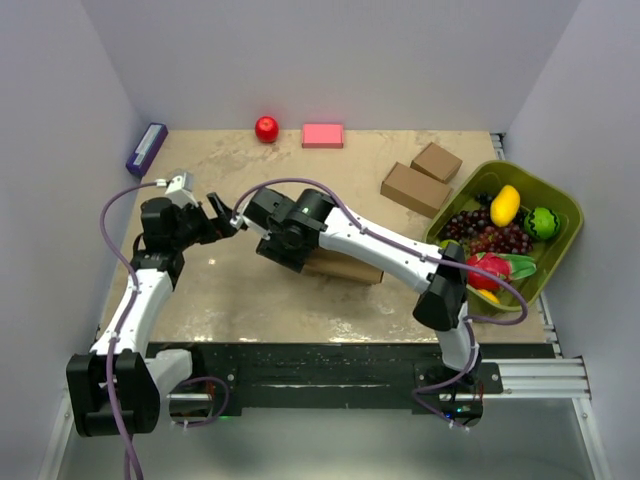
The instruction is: Fold the paper box
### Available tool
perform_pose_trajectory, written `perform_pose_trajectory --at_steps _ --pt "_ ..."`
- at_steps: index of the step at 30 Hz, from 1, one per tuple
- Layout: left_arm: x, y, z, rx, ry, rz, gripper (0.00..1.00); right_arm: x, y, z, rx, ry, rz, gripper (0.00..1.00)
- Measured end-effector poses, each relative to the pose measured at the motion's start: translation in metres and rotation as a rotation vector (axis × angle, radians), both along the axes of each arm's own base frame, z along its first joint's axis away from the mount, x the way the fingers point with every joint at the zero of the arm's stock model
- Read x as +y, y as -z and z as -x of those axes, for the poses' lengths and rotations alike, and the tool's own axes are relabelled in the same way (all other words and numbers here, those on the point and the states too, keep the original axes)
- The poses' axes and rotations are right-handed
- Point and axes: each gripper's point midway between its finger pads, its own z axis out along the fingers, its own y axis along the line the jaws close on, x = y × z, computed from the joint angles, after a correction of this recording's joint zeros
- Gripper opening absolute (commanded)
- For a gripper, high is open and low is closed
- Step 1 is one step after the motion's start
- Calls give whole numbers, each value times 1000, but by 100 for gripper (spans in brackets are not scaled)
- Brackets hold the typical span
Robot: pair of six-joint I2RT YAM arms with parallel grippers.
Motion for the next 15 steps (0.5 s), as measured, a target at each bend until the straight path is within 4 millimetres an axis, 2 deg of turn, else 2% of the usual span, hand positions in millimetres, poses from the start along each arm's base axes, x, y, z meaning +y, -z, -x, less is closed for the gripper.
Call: perform_pose_trajectory --at_steps 6,8,9,15 --pt "-2 3 0 12 10 5 100 0 14 -13 -32 11 65 59" --pt "-2 4 0 13 12 7 100 0 13 -17 -52 14 75 57" --pt "-2 4 0 14 12 7 100 0 13 -19 -59 13 78 49" --pt "-2 5 -1 13 14 8 100 -3 11 -33 -68 18 66 44"
